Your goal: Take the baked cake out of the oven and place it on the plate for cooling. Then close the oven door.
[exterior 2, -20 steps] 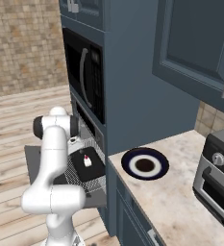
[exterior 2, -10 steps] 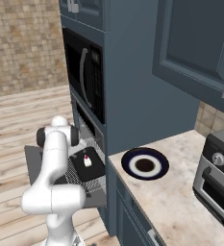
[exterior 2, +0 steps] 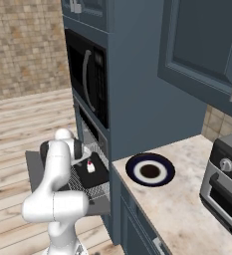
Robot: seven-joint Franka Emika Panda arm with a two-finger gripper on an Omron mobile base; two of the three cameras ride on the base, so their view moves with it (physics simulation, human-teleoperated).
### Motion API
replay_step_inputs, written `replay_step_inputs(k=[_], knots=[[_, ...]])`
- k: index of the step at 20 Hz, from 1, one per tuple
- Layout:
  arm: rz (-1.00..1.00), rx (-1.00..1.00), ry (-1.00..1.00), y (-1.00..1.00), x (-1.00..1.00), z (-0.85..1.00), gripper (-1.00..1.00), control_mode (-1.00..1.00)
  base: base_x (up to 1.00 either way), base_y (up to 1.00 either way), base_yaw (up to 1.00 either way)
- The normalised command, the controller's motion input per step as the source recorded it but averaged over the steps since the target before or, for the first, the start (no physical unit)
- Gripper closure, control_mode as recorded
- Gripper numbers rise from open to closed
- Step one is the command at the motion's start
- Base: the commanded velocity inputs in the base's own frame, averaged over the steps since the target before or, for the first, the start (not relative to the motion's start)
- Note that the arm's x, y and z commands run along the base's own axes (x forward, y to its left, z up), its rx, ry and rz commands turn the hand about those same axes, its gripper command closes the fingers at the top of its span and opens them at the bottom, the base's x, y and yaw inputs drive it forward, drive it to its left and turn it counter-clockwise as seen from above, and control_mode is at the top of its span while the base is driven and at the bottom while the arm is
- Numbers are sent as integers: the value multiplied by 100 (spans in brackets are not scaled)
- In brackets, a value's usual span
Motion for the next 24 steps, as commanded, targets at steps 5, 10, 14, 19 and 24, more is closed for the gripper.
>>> replay_step_inputs(k=[5, 10, 14, 19, 24], knots=[[-3, 0, 0, -18, 9, -16, -100, -100, 0, 0, 0], [-1, 0, -1, -13, 7, -14, -100, -100, 0, 0, 0], [0, 2, -9, -11, -3, 1, -100, -100, 0, 0, 0], [0, 0, -9, -18, -11, 0, -100, -100, 0, 0, 0], [0, 0, -6, -33, -10, 0, -100, -100, 0, 0, 0]])
